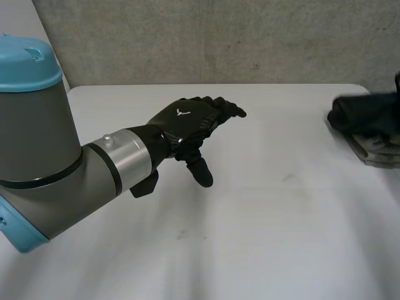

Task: Fold the laundry.

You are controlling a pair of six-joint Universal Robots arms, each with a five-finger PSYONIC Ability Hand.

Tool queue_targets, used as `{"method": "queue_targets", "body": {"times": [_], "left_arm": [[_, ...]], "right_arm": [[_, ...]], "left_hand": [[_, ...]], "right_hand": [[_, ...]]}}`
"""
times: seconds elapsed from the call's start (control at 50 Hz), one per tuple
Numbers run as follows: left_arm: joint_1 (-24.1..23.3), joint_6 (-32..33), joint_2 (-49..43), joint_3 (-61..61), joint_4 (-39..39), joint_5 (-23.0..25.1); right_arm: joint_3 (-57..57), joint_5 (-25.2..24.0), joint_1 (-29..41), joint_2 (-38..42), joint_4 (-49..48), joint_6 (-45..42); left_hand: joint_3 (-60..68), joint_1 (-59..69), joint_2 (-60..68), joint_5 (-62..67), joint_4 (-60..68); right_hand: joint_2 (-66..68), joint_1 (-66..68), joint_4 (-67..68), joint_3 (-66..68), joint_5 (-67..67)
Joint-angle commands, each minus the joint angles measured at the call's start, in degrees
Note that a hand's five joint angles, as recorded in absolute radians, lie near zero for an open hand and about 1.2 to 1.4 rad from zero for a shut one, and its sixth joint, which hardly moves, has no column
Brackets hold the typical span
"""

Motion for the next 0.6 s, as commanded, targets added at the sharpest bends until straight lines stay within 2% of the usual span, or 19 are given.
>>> {"method": "queue_targets", "body": {"times": [0.02,0.18,0.28,0.3,0.44,0.54,0.56,0.6], "left_arm": [[0.09,-0.12,-0.82,0.01,0.00,0.00],[0.00,-0.12,-0.74,0.01,0.00,0.00],[0.09,-0.12,-0.47,0.01,0.00,0.00],[0.09,-0.12,-0.47,0.01,0.00,0.00],[0.09,-0.12,0.23,0.18,0.00,-0.09],[0.96,-0.65,1.63,0.27,0.00,-0.09],[1.14,-0.82,2.16,0.27,0.00,-0.09],[1.41,-1.09,3.39,0.44,0.09,-0.26]], "right_arm": [[15.01,-6.76,-5.43,-5.04,-3.16,-4.37],[18.80,-6.59,-5.87,-8.30,-3.07,-4.90],[18.98,-4.58,-5.61,-9.70,-2.02,-4.90],[19.15,-4.31,-5.52,-10.14,-1.76,-4.90],[19.16,-1.42,-5.43,-16.99,2.98,-4.55],[18.37,6.31,-4.12,-22.44,4.84,-4.29],[18.36,9.02,-2.63,-24.27,4.84,-3.76],[18.36,11.15,-0.34,-26.22,4.84,-2.88]], "left_hand": [[-0.43,0.88,0.43,-0.93,0.02],[-0.27,1.05,0.60,-0.76,0.18],[-0.27,1.05,0.60,-0.76,0.18],[-0.43,0.88,0.43,-0.92,0.02],[-0.94,0.38,-0.07,-1.43,-0.49],[-0.94,0.38,-0.07,-1.43,-0.49],[-1.10,0.21,-0.24,-1.60,-0.66],[-1.11,0.21,-0.24,-1.60,-0.66]], "right_hand": [[13.40,28.53,11.79,13.32,17.64],[13.40,28.53,11.79,13.32,17.64],[-48.64,-33.51,-50.25,-48.71,-44.39],[-54.77,-39.64,-56.39,-54.85,-50.53],[-56.60,-41.47,-58.21,-56.68,-52.36],[-56.60,-41.47,-58.21,-56.68,-52.36],[-56.60,-41.47,-58.21,-56.68,-52.36],[-56.60,-41.47,-58.21,-56.68,-52.36]]}}
